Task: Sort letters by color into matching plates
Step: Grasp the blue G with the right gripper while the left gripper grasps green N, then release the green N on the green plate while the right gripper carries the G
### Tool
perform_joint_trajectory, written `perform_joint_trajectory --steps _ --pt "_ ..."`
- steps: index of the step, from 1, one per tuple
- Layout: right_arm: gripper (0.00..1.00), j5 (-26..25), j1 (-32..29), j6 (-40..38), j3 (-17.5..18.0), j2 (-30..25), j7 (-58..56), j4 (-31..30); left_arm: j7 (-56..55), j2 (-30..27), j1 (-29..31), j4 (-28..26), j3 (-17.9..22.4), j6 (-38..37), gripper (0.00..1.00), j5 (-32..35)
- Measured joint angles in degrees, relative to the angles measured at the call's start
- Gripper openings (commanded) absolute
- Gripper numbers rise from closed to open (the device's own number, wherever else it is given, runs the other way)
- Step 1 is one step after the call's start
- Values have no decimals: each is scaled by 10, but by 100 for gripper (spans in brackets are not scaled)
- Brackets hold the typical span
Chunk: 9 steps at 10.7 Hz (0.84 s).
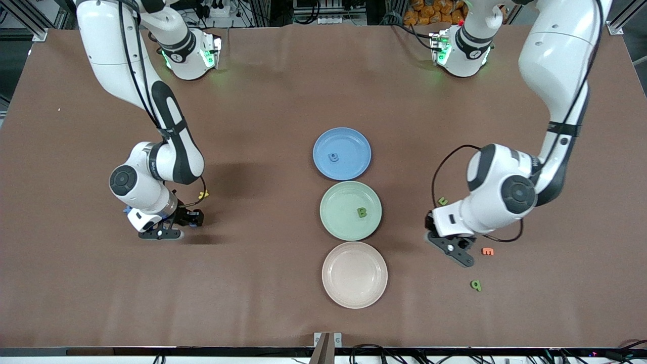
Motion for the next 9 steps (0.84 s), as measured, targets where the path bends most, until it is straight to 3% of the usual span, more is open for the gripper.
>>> perform_joint_trajectory --steps 5,9 --pt "21 0 0 0 -1 -2 0 0 -167 16 -70 -4 1 4 0 0" --pt "17 0 0 1 0 -3 0 0 -324 37 -147 -3 10 53 0 0"
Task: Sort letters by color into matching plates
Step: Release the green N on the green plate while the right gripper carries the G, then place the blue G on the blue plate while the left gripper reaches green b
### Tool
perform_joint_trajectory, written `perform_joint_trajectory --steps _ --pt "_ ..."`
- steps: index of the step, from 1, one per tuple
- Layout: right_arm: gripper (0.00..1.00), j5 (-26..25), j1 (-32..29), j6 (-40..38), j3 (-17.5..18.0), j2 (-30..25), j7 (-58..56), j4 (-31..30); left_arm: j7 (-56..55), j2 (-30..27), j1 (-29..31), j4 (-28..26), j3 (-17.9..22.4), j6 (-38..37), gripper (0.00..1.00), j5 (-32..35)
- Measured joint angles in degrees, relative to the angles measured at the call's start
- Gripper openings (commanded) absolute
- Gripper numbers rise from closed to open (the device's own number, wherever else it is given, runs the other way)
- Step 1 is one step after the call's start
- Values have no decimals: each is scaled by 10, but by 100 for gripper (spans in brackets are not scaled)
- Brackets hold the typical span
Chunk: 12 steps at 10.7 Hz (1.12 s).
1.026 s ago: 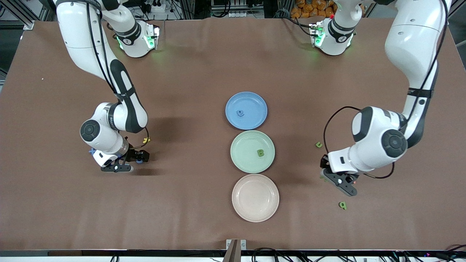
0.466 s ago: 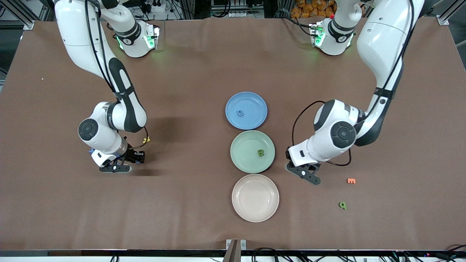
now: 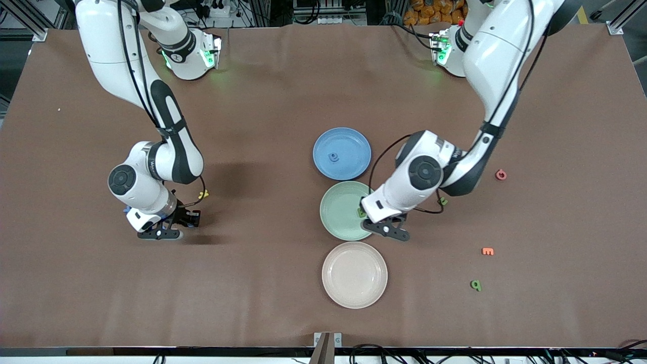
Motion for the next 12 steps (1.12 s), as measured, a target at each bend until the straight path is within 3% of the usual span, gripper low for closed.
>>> perform_joint_trajectory --steps 1,2,3,6,9,12 --pt "17 0 0 -1 2 -1 0 1 -23 5 -26 1 16 11 25 0" --pt "17 0 1 -13 4 -5 0 2 -47 12 -54 5 38 16 77 0" --pt "17 0 2 -28 5 -13 0 3 -64 19 -78 10 58 19 100 0" --pt "17 0 7 -87 6 -52 41 14 -73 25 -99 23 86 22 100 0" --pt "17 -22 48 -127 22 -70 166 32 -60 8 -78 34 94 7 100 2" --pt "17 -37 102 -156 42 -70 266 54 70 -30 -18 33 98 -48 100 4"
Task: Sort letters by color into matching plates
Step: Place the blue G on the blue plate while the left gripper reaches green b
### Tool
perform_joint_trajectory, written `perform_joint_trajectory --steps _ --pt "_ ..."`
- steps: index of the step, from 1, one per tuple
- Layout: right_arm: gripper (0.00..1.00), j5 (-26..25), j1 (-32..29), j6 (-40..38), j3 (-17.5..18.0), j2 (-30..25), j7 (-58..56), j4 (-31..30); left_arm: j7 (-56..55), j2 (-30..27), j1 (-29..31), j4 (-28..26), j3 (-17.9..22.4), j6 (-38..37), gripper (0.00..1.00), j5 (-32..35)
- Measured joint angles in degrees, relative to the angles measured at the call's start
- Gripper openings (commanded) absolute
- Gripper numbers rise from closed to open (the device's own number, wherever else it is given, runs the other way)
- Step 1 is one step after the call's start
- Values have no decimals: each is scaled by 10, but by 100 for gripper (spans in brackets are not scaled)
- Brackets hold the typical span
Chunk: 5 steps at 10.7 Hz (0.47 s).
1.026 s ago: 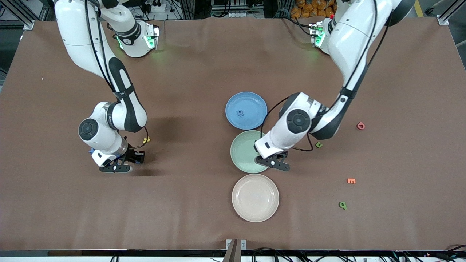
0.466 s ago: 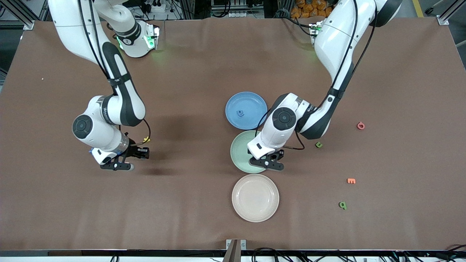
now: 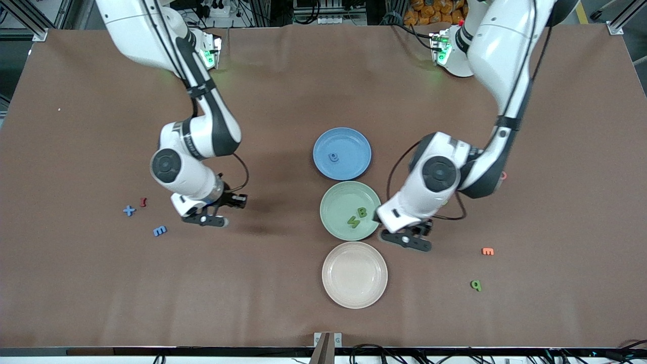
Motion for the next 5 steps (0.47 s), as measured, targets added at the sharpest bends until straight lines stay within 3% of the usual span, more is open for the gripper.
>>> perform_joint_trajectory --steps 3,5 --pt "17 -1 66 -3 12 4 75 13 173 1 104 -7 0 10 100 -2" --pt "17 -1 118 -4 16 12 124 26 190 13 139 -9 0 24 100 -4"
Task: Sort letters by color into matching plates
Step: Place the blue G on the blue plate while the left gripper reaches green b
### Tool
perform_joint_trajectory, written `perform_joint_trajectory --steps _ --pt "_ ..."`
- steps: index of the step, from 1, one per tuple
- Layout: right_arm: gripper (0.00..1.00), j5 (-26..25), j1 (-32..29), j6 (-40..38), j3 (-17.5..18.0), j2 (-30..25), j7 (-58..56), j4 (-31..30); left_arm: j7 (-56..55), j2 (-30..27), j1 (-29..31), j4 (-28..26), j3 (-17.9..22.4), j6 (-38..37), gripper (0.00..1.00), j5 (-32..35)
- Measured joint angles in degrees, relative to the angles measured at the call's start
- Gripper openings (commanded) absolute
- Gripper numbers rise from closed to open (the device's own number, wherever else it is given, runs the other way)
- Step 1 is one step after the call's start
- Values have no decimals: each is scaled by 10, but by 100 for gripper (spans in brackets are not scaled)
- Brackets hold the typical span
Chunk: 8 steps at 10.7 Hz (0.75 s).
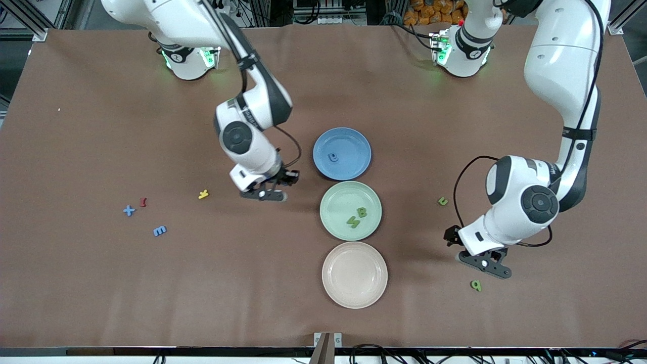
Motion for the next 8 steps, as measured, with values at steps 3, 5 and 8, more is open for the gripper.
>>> perform_joint_trajectory --steps 3,5,8 --pt "17 0 74 0 5 28 48 30 -7 32 32 -2 2 49 100 -10" --pt "24 0 115 0 6 53 75 59 -21 46 48 2 2 70 100 -34" --pt "57 0 137 0 8 80 97 81 -30 89 56 38 1 98 100 -41"
